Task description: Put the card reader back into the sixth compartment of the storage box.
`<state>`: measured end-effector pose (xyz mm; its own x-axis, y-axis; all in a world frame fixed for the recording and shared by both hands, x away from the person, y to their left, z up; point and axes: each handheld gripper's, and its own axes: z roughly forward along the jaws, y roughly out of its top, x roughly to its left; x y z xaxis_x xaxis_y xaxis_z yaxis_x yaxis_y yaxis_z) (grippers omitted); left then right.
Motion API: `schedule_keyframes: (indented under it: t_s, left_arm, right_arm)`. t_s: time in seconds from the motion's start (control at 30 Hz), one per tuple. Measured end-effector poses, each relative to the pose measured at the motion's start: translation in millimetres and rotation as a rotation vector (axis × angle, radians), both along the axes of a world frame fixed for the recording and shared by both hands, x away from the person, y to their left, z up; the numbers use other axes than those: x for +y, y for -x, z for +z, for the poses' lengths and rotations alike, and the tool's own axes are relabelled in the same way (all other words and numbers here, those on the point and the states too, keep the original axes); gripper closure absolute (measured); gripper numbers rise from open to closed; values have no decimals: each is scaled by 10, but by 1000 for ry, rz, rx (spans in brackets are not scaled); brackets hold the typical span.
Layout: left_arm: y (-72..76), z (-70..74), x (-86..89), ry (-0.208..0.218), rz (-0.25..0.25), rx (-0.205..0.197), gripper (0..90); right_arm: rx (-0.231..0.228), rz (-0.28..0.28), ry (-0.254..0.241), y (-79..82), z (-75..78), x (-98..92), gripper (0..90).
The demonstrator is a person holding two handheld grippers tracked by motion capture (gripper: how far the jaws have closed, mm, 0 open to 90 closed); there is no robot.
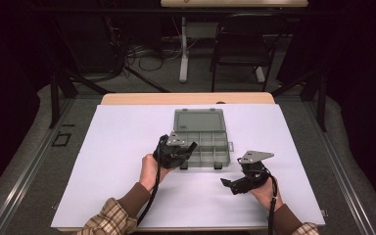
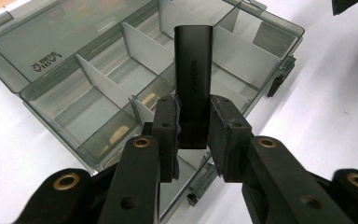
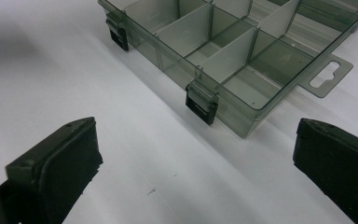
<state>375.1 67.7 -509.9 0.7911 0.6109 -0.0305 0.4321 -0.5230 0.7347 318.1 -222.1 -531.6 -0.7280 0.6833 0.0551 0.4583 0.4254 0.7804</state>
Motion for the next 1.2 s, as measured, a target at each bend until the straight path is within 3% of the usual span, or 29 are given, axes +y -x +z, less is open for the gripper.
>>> schedule_keyframes:
  t_s: [0.87, 1.07, 1.2]
  left_arm:
    - [-24, -56, -100, -5, 20, 18, 732]
    - [-29, -57, -80, 8, 13, 19, 635]
    - [-31, -51, -59, 8, 21, 10, 486]
  right_arm:
    - [3, 2, -1, -6, -10, 1, 0]
    - [2, 1, -1, -3, -5, -8, 0]
    - [4, 0, -3, -1, -5, -12, 0]
